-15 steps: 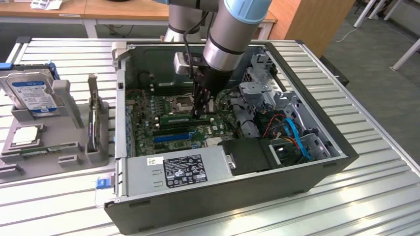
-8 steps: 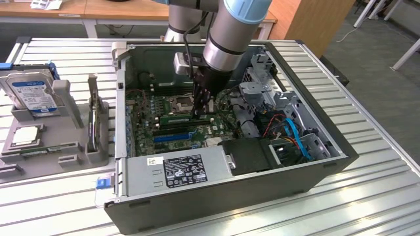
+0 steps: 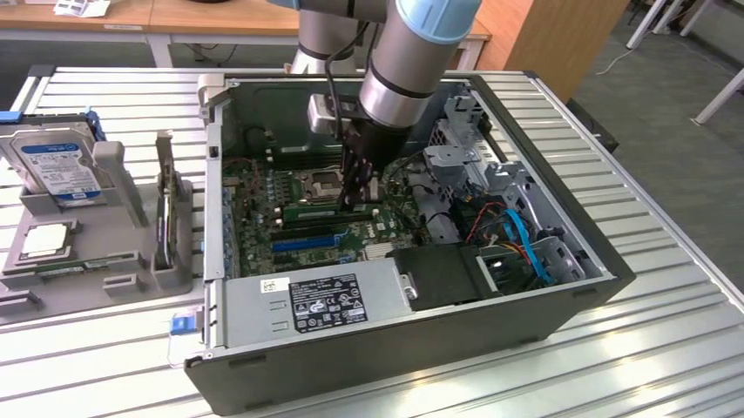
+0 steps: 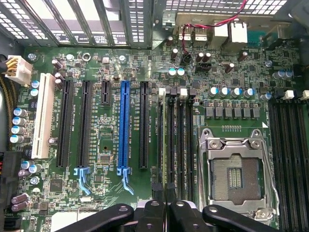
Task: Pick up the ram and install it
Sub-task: 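Insert the ram into the slot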
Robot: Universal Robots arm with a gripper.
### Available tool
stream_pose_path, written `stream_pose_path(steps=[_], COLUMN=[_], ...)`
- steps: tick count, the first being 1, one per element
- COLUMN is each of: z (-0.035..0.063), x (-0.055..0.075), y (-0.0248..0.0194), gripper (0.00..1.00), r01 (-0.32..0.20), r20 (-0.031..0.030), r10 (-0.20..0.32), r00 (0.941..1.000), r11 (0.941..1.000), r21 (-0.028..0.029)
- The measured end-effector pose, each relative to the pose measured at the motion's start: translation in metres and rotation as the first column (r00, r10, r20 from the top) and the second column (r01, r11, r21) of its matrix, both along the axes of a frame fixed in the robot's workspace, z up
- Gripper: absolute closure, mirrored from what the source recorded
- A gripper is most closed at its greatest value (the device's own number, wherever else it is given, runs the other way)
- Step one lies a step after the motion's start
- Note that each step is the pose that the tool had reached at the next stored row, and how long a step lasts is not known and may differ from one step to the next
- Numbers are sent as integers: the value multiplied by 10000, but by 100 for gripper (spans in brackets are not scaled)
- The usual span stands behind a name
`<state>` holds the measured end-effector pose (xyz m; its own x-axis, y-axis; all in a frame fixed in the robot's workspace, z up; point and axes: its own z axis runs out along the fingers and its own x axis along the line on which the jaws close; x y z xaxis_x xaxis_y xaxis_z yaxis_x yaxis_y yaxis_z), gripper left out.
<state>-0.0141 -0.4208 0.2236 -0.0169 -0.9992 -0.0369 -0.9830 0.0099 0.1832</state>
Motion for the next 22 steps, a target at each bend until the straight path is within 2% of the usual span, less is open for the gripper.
stream_pose_path(steps=[22], z=[-9], x=[11], y=[0], gripper=[89], r01=[-70], r20=[0], r10=[70], r00=[10000], r11=[10000], r21=[9])
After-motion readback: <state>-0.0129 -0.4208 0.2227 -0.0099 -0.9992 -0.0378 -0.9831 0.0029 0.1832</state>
